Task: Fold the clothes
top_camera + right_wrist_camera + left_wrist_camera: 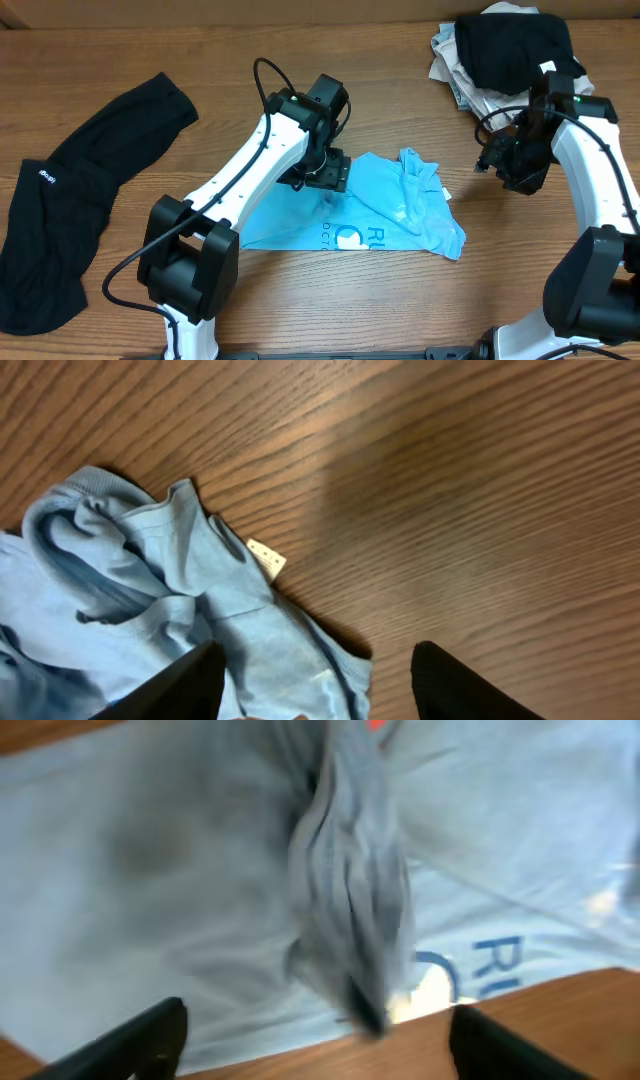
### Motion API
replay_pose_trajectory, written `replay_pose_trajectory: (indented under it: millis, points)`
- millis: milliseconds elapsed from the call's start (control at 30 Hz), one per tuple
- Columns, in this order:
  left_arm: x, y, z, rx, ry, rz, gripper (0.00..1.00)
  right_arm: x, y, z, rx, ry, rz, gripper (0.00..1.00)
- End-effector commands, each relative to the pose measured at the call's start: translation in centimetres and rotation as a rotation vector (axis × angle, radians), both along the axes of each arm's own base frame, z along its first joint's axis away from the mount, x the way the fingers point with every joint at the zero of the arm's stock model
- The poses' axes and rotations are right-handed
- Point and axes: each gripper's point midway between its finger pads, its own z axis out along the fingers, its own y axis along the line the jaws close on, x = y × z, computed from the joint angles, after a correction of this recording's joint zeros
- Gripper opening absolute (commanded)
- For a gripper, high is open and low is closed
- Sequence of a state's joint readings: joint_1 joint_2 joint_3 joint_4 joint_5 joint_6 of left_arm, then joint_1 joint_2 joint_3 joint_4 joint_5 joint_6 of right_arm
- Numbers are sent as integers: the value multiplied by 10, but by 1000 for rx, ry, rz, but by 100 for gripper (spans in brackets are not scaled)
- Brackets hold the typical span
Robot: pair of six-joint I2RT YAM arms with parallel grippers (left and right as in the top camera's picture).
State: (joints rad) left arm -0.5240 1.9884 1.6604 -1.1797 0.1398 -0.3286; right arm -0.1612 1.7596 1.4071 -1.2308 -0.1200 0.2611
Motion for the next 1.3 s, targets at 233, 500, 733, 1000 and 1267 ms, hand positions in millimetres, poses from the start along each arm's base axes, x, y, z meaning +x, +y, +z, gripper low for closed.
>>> replay_pose_trajectory:
  millis: [233,500,733,1000,1267]
  points:
    - [20,-29,73,-164,-76,-58,99,-20,35,-41,92,52,119,81]
    - [45,4,137,-117,-223,-44,100,-27,56,-74,152,23,146,88]
    - [44,42,141,-49,-192,-10,100,-39,68,-105,217,-4,90,91]
    - [47,55,140,-44,-183,21,100,-25,110,-98,476,-144,130,90]
    - [48,56,140,-38,-187,23,100,-21,140,-90,547,-192,216,55]
